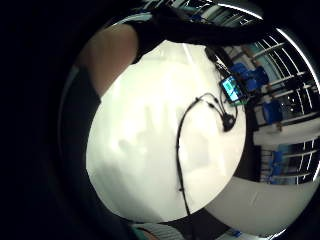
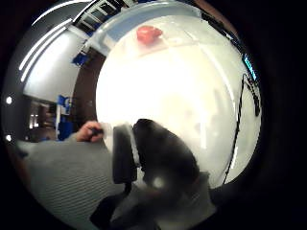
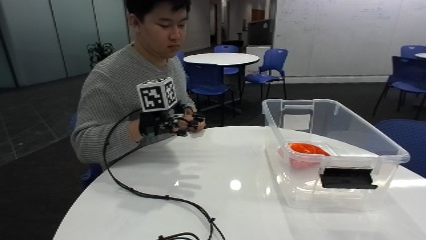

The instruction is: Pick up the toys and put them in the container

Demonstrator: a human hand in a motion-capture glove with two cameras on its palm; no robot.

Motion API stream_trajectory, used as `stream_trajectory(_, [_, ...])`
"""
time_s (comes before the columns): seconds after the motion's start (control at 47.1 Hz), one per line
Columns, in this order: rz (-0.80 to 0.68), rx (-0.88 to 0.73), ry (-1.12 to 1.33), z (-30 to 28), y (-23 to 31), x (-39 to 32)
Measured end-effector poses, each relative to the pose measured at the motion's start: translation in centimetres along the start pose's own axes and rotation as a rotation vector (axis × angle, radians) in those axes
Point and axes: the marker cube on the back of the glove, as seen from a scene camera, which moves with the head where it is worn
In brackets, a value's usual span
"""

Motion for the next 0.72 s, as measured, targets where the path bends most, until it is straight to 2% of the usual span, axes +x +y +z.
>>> stream_trajectory(0.127, [-0.083, 0.006, -0.143, 1.1, 5.2, -4.8])
stream_trajectory(0.212, [-0.092, -0.006, -0.145, 1.8, 6.7, -5.4])
stream_trajectory(0.361, [-0.038, -0.047, -0.159, 2.4, 7.3, -4.4])
stream_trajectory(0.721, [-0.043, -0.062, -0.169, 2.9, 6.7, -4.2])
